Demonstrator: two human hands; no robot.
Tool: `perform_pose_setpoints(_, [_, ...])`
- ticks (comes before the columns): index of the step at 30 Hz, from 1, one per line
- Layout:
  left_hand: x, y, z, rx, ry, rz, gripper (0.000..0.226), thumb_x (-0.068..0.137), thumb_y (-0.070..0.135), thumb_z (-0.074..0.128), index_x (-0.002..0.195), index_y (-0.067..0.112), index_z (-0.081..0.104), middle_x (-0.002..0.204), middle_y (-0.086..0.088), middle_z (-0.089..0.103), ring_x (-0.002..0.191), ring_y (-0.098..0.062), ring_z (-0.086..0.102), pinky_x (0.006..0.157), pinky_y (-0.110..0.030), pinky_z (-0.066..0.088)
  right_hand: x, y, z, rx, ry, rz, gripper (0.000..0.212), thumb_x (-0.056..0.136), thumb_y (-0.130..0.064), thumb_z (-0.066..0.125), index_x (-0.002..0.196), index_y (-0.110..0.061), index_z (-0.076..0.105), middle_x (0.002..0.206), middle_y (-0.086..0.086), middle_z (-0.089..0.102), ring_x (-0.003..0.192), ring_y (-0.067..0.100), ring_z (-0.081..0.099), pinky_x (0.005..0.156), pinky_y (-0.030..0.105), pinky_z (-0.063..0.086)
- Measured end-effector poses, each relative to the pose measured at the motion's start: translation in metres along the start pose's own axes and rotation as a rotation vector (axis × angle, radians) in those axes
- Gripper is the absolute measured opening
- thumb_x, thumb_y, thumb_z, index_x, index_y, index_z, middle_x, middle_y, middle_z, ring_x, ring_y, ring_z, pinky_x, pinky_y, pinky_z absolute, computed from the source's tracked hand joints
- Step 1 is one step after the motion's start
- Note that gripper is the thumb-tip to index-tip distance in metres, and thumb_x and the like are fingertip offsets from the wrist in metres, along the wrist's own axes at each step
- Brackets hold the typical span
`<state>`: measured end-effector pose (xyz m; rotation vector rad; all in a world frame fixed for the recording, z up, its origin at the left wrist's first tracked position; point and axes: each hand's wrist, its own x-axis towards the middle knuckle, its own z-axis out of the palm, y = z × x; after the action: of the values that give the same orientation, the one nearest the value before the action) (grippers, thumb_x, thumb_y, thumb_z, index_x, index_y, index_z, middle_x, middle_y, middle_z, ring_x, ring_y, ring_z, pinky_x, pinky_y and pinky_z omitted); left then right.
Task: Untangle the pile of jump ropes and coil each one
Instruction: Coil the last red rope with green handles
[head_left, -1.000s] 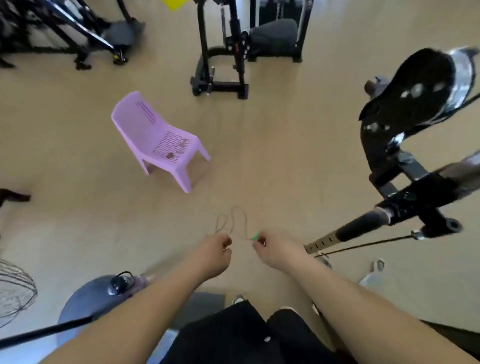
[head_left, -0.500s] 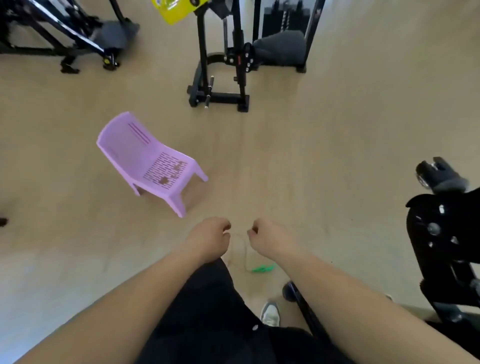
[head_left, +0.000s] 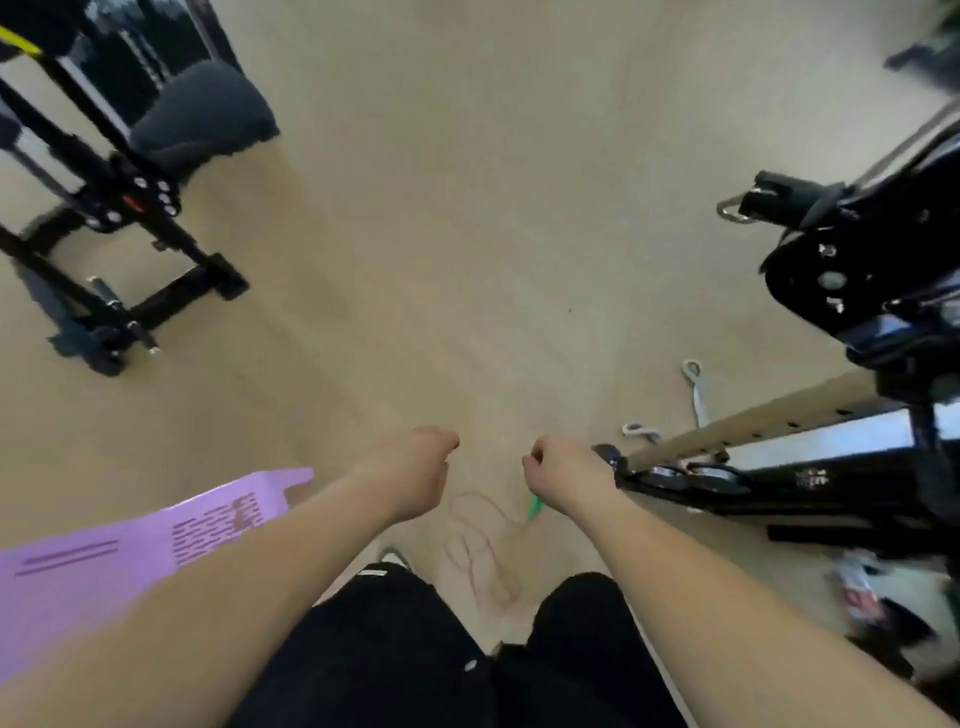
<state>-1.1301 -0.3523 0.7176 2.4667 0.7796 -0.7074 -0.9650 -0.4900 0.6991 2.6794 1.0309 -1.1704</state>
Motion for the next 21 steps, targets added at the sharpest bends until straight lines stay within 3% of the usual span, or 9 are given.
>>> perform_pose_setpoints(5, [-0.008,0.021,0.006,0.169,-0.086,0.242,0.039,0.103,0.030,0.043,0.140,0.023,0.050,0.140,-0.003,0.056,0.128,-0.027,0.055,0.104,-0.040,0.047,-0.049,0.028,0.021,0.179,0.115,0.208,0.032,0.098,-0.037,0.047,0.108,-0.016,0.069,0.115,0.009,0.070,0.110,0.031,0.066,0.082,0.033,0.049])
perform_pose_setpoints(10, [-0.006,0.046,0.035,0.301,-0.163,0.387,0.039,0.104,0.029,0.041,0.141,0.021,0.051,0.140,-0.004,0.055,0.127,-0.028,0.054,0.103,-0.037,0.046,-0.092,0.061,0.065,0.429,0.208,0.316,0.024,0.095,-0.035,0.051,0.082,-0.017,0.060,0.094,0.010,0.070,0.094,0.033,0.067,0.077,0.035,0.053])
perform_pose_setpoints(15, [0.011,0.084,0.081,0.406,-0.260,0.540,0.038,0.103,0.025,0.042,0.139,0.017,0.052,0.138,-0.007,0.056,0.125,-0.029,0.054,0.101,-0.034,0.046,-0.143,0.093,0.120,0.682,0.314,0.394,0.022,0.096,-0.037,0.056,0.083,-0.022,0.066,0.093,0.004,0.069,0.091,0.026,0.063,0.080,0.035,0.052])
perform_pose_setpoints(18, [0.020,0.105,0.095,0.521,-0.329,0.634,0.040,0.103,0.026,0.043,0.142,0.019,0.051,0.139,-0.007,0.054,0.127,-0.028,0.052,0.101,-0.031,0.043,-0.167,0.101,0.150,0.714,0.315,0.565,0.022,0.094,-0.042,0.052,0.082,-0.026,0.059,0.096,0.001,0.069,0.095,0.026,0.064,0.084,0.037,0.053])
perform_pose_setpoints(21, [0.046,0.119,0.097,0.582,-0.344,0.705,0.036,0.100,0.026,0.044,0.133,0.021,0.057,0.135,-0.003,0.058,0.123,-0.028,0.056,0.099,-0.035,0.048,-0.160,0.102,0.171,0.752,0.293,0.708,0.022,0.096,-0.040,0.046,0.081,-0.026,0.055,0.097,0.003,0.068,0.092,0.027,0.065,0.076,0.036,0.053])
